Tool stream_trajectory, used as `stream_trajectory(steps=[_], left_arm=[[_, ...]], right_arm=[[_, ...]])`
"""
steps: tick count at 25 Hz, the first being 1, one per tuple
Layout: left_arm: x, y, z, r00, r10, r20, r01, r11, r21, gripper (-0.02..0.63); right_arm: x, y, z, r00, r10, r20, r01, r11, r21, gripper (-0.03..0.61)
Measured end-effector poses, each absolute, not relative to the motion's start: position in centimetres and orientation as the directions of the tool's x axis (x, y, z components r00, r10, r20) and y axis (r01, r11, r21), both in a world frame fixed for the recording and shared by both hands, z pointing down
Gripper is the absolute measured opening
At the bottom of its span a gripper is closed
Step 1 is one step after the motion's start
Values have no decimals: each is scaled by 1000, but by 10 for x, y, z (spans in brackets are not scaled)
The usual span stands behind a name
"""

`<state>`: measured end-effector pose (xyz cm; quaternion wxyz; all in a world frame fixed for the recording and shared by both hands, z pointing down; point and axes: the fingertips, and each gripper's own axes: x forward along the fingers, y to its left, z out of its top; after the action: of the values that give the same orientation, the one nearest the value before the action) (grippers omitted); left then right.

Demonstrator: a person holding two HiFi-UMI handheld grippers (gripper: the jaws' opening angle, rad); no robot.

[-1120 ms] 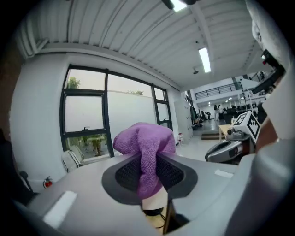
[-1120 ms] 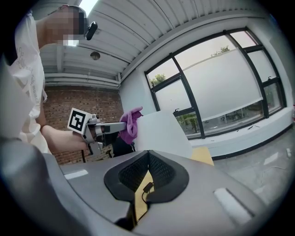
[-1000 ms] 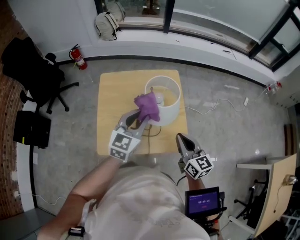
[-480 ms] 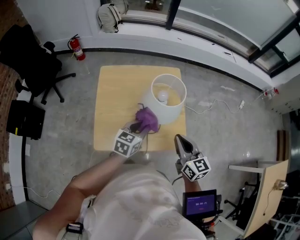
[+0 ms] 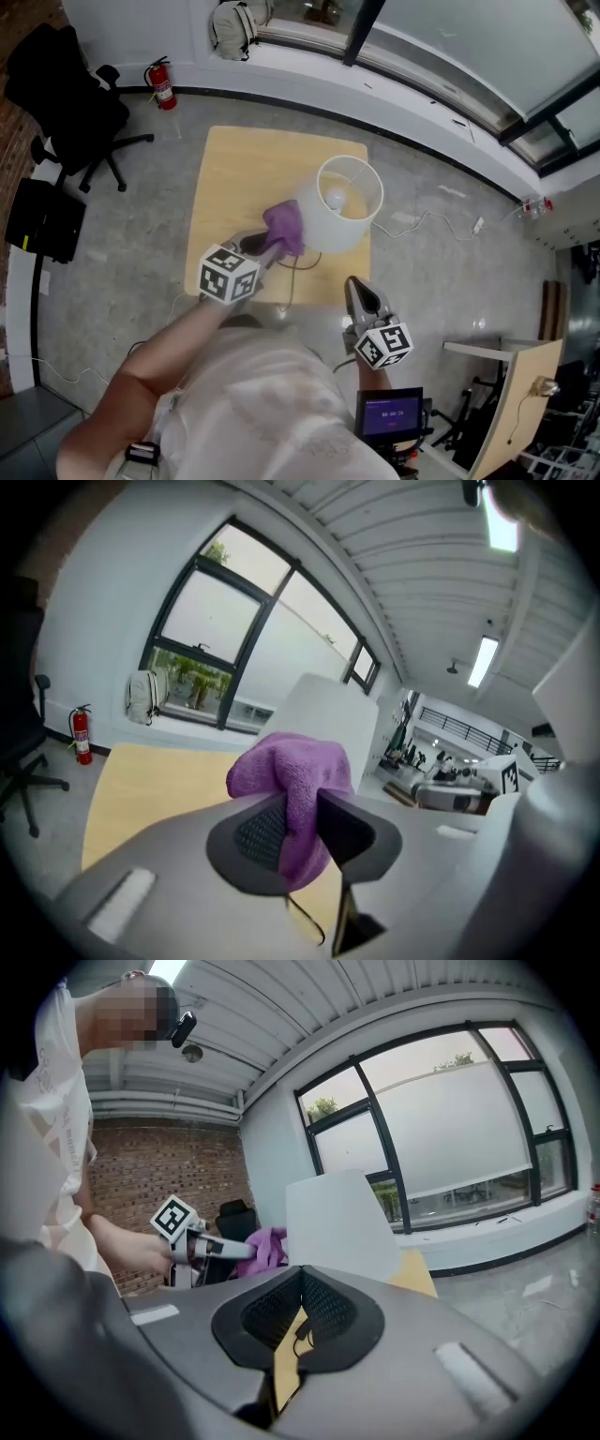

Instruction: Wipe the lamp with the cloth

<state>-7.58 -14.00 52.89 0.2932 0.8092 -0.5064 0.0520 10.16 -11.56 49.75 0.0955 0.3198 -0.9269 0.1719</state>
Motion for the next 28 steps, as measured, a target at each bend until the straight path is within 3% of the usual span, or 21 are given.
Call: stream_trajectory(steps=[6, 9, 18, 28], left_arm=[[-102, -180, 420, 445, -890, 98, -822, -363, 439, 87], [-99, -205, 397, 469, -882, 38, -784, -397, 478, 87], [-92, -231, 435, 586, -806, 86, -700, -450, 554, 87], [-98, -234, 503, 639, -700, 319, -752, -483, 448, 87]], right_arm=[[95, -109, 500, -775, -558, 297, -628, 733, -262, 14], [93, -106, 499, -769, -567, 295, -635, 728, -257, 15], [112, -100, 501, -709, -638, 302, -705, 662, -255, 14], [106, -94, 501, -667, -677, 311, -744, 619, -251, 15]])
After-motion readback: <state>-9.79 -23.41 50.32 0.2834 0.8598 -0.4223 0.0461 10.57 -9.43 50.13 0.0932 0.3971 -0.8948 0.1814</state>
